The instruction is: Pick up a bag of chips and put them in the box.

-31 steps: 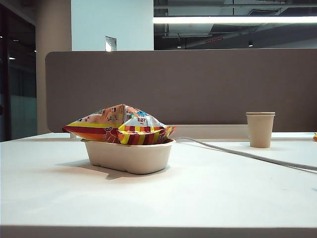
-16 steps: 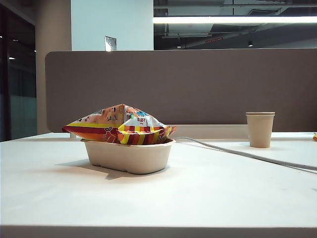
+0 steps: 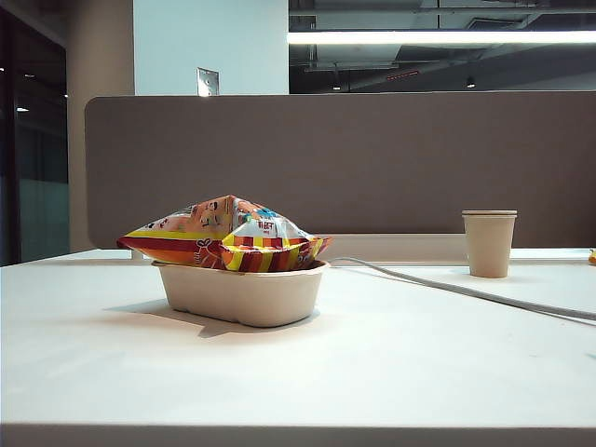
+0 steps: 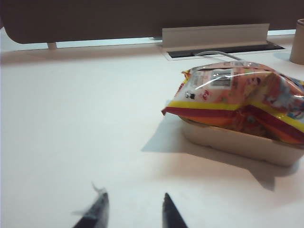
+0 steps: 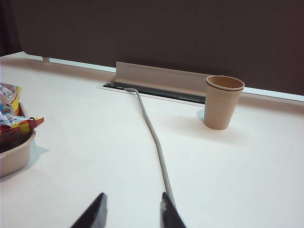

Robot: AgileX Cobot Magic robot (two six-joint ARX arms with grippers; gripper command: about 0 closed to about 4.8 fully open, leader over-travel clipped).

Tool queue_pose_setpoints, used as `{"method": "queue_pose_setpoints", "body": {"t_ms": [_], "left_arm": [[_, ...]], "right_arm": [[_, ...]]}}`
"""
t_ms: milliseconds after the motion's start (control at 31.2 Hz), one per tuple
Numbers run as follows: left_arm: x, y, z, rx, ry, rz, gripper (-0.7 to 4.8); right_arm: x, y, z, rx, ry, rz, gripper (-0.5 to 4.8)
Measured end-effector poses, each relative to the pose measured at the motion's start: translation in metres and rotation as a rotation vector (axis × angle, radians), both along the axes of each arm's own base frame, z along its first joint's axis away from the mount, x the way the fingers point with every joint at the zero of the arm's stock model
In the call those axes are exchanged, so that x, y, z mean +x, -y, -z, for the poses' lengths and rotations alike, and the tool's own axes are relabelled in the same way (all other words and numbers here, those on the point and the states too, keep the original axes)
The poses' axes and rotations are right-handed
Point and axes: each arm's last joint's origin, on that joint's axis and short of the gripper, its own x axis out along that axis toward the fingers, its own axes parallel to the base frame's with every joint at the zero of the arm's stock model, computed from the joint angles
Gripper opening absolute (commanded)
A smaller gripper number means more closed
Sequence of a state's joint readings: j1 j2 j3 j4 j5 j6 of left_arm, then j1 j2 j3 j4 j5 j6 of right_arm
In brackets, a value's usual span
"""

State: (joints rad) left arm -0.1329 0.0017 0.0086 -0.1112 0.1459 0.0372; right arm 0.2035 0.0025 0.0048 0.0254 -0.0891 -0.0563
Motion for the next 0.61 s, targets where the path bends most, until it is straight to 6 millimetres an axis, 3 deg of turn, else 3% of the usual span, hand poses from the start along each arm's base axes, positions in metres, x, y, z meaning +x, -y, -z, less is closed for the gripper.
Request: {"method": "queue_pose_setpoints", "body": {"t_ms": [609], "left_arm": [[0.0011, -0.0042, -0.0044, -0.004, 0.047, -0.052, 1.47]], "right_arm": [[0.0, 0.0, 0.0, 0.0, 0.0, 0.0, 1.47]]}}
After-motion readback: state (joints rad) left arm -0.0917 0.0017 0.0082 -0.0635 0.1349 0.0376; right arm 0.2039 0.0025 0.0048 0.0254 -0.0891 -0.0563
